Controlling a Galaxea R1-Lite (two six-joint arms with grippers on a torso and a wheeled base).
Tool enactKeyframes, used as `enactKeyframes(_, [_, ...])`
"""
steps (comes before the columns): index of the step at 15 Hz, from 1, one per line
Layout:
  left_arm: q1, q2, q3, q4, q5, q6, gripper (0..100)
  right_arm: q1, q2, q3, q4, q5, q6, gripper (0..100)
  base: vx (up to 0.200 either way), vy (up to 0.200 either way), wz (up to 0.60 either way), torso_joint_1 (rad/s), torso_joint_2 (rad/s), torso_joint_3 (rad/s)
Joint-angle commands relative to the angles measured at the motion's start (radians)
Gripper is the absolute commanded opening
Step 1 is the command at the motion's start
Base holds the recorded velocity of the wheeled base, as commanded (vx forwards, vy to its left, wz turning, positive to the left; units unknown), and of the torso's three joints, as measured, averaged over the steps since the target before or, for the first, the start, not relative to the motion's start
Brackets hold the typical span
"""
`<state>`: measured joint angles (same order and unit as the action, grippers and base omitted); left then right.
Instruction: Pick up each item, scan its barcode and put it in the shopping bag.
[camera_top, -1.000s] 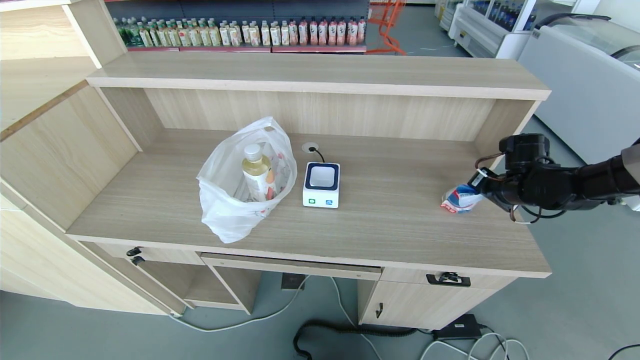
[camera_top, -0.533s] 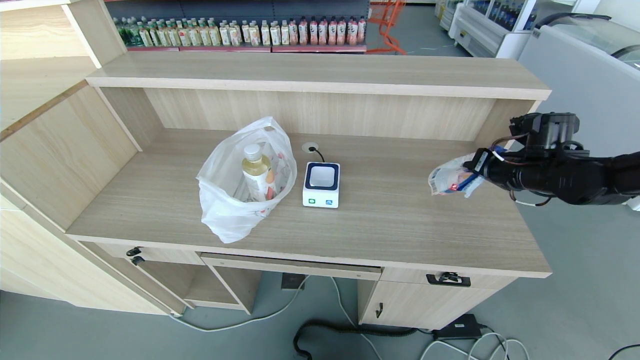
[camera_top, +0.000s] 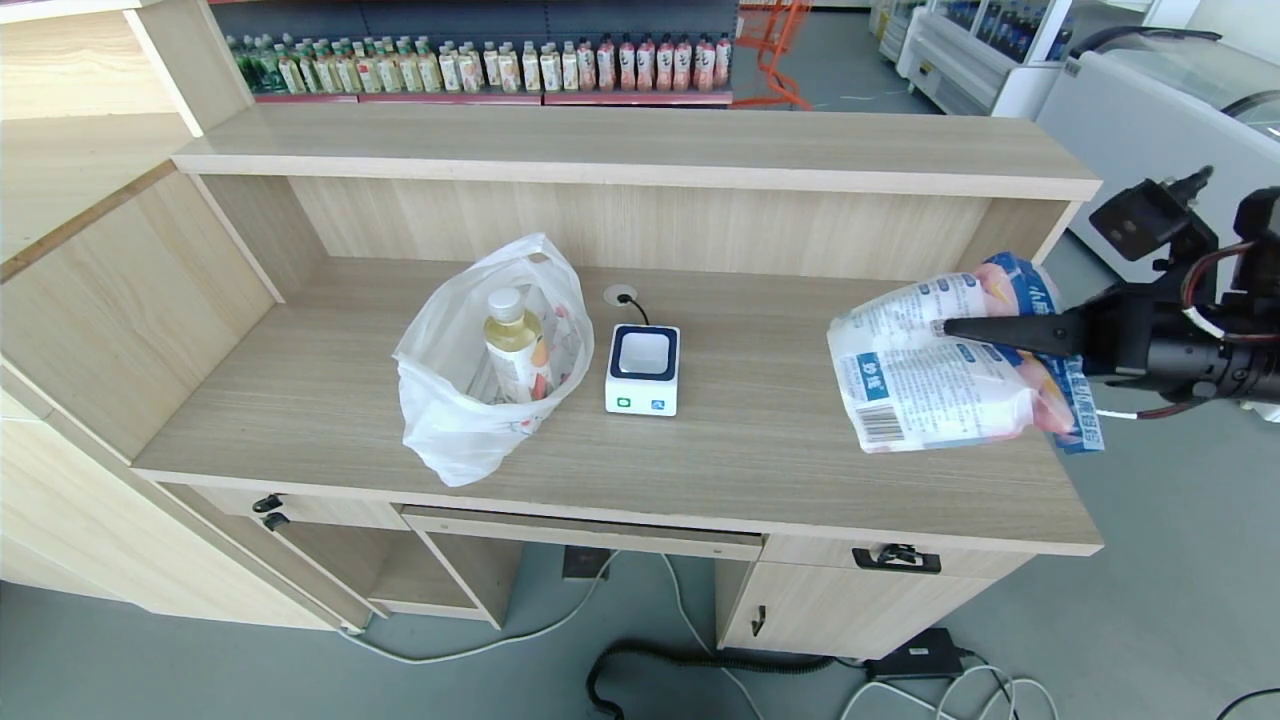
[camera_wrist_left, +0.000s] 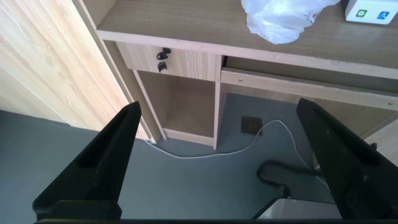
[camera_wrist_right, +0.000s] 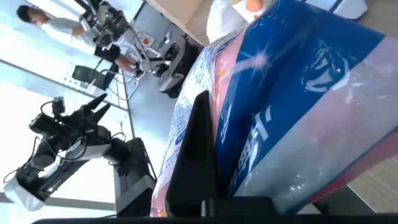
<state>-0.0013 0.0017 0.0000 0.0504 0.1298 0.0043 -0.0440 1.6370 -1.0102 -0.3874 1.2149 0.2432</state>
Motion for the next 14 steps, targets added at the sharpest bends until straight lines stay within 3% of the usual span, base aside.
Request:
enactKeyframes(1, [0.000, 0.000, 0.000, 0.000, 0.001, 0.000, 100, 0.053, -0.125, 0.045, 0.007, 0.061, -0.004, 0, 0.000, 0.000, 0.00, 0.000, 0.00, 0.000])
enactKeyframes(6, [0.000, 0.000, 0.000, 0.000, 0.001, 0.000, 100, 0.136, -0.174, 0.097, 0.005, 0.100, -0.005, 0, 0.000, 0.000, 0.00, 0.000, 0.00, 0.000])
enactKeyframes(10, [0.000, 0.000, 0.000, 0.000, 0.001, 0.000, 100, 0.167, -0.198, 0.090, 0.009, 0.101, 0.122, 0, 0.000, 0.000, 0.00, 0.000, 0.00, 0.000])
enactKeyframes(14, [0.000, 0.000, 0.000, 0.000, 0.001, 0.000, 100, 0.184, -0.207, 0.096, 0.009, 0.101, 0.142, 0, 0.000, 0.000, 0.00, 0.000, 0.00, 0.000])
